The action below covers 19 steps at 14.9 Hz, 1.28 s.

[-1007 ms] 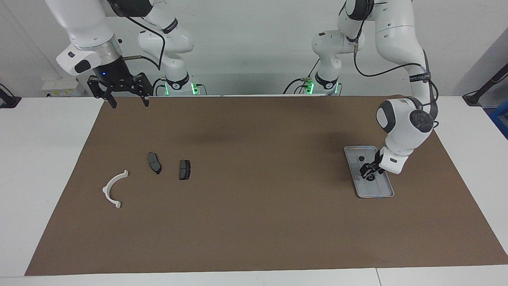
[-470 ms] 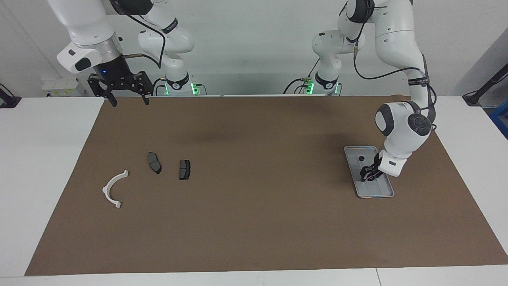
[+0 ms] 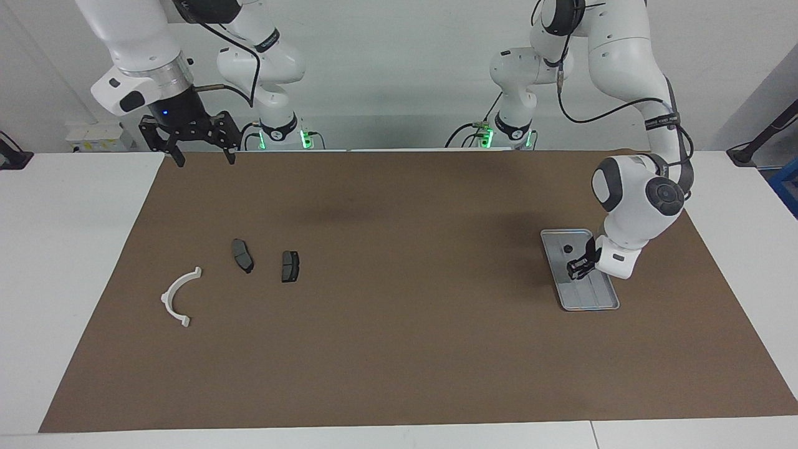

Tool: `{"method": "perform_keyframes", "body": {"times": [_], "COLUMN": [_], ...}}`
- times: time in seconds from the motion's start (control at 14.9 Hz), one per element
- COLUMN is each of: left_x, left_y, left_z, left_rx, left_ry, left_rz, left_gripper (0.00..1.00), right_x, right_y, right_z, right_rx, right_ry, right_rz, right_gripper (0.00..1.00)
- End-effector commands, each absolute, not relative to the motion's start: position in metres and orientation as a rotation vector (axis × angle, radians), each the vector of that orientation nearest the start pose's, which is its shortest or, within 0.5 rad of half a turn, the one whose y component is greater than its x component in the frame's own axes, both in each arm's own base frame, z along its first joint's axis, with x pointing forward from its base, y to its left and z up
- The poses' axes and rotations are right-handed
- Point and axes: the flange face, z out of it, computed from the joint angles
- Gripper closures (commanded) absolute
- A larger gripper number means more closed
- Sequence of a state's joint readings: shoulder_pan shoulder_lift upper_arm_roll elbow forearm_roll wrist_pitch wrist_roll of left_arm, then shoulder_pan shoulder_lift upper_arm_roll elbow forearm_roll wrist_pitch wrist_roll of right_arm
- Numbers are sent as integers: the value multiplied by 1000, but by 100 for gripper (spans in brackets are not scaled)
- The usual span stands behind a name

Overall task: Place bearing gear from tray to pile
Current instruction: 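Carry the bearing gear with the left gripper to the table centre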

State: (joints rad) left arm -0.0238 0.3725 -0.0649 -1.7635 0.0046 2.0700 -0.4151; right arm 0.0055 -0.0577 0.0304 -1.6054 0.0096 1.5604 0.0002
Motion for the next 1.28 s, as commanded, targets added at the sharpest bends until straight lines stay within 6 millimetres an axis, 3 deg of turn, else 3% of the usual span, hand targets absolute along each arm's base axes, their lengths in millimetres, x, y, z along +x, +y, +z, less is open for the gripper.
{"method": "perform_keyframes", "body": {"times": [0.0, 0.07, 0.27, 0.47, 0.54, 0.74, 0.81, 0.94, 1.07, 1.21], "left_x": [645, 636, 612, 577, 568, 563, 563, 564, 568, 573], "left_y": [-159, -198, -275, -304, -303, -300, -299, -297, -289, -254], "left_z": [361, 361, 358, 316, 305, 300, 300, 302, 309, 333], "left_rx": [-3041, -3028, -3030, -3040, -3042, -3049, -3047, -3034, -3026, -3022], "left_ry": [-714, -772, -885, -894, -888, -889, -891, -887, -892, -869], "left_rz": [97, 77, -9, -28, -30, -40, -39, -23, -15, -10], "left_gripper": [100, 100, 100, 100, 100, 100, 94, 0, 0, 0], "right_x": [525, 525, 525, 525, 525, 525, 526, 526, 527, 529], "right_y": [21, 21, 21, 22, 21, 22, 22, 24, 41, 58], "right_z": [637, 637, 637, 637, 637, 630, 628, 622, 612, 598], "right_rx": [-3122, -3122, -3123, -3123, -3125, -3123, -3125, -3125, -3126, -3124], "right_ry": [-27, -29, -31, -29, -27, -26, -19, 22, 18, 91], "right_rz": [-4, -2, -4, -2, -2, 6, 10, 16, 14, 8], "right_gripper": [0, 0, 0, 0, 0, 0, 0, 0, 0, 0]}}
